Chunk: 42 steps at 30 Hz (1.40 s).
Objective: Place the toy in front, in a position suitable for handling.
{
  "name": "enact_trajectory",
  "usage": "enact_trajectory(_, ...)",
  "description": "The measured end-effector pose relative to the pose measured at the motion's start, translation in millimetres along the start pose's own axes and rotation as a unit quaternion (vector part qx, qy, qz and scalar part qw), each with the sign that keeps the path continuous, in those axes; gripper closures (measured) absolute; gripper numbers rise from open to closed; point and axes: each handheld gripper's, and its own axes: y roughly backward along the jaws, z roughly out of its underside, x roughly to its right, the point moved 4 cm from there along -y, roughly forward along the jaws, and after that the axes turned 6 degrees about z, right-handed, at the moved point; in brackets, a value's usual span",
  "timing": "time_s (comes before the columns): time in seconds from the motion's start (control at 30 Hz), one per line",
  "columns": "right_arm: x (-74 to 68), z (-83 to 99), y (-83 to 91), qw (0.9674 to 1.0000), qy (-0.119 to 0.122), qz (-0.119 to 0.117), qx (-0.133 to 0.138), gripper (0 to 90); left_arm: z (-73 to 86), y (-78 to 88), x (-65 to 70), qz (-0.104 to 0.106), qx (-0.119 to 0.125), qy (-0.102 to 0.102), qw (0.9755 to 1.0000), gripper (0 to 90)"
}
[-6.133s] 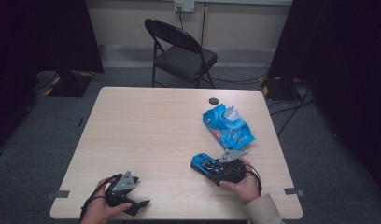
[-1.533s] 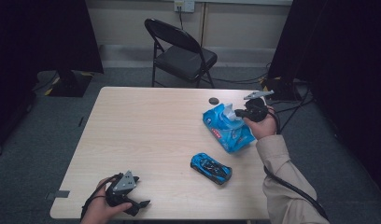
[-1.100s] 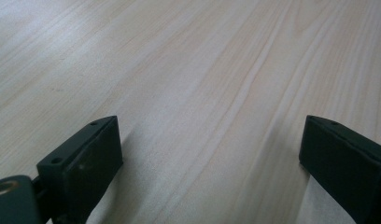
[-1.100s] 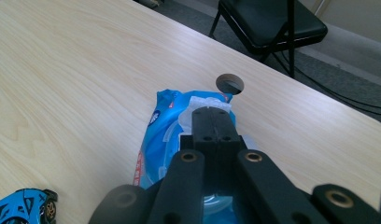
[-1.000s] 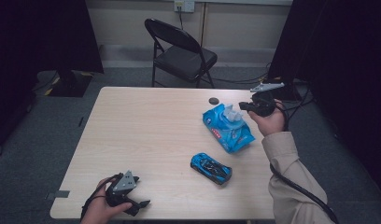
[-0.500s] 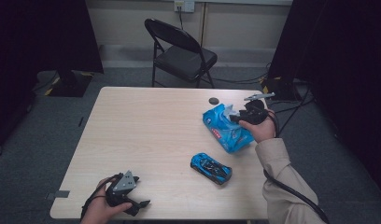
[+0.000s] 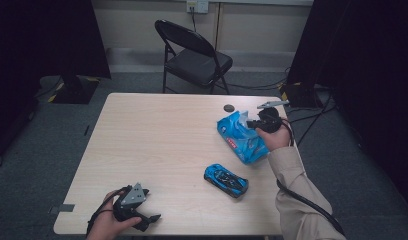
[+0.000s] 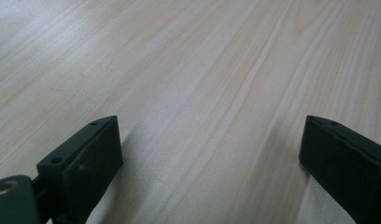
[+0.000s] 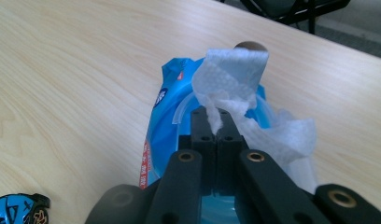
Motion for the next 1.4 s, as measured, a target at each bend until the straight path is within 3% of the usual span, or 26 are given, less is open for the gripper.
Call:
enact_trajectory(0.1, 1.3, -3.6, 10.7, 0.9999, -0.009, -0.003, 0.012, 90.0, -0.1, -0.1, 0.0, 0.000, 0.001, 0.000, 1.0000, 5.3)
enact_trajectory(0.5, 4.0, -17.7, 47.3, 0.9990, -0.006, -0.008, 0.044, 90.0, -0.1, 0.3, -0.2, 0.001, -0.001, -0.001, 1.0000, 5.3)
enact_trajectory(0.73, -4.7, -25.0, 65.8, 0.9979, -0.006, -0.023, 0.059, 90.0, 0.0, 0.6, -0.6, 0.000, -0.003, -0.004, 1.0000, 5.3)
enact_trajectory(0.97, -29.2, -30.3, 77.3, 0.9951, 0.005, -0.058, 0.079, 90.0, -0.1, 0.3, -0.4, -0.001, -0.001, -0.003, 1.0000, 5.3)
enact_trajectory(1.1, -50.7, -34.0, 80.7, 0.9932, 0.028, -0.078, 0.083, 90.0, -0.1, 0.4, -0.5, 0.000, -0.003, -0.003, 1.0000, 5.3)
enact_trajectory(1.4, -107.8, -30.9, 76.1, 0.9835, 0.052, -0.146, 0.094, 90.0, -0.1, 0.0, -0.2, -0.001, -0.001, -0.002, 1.0000, 5.3)
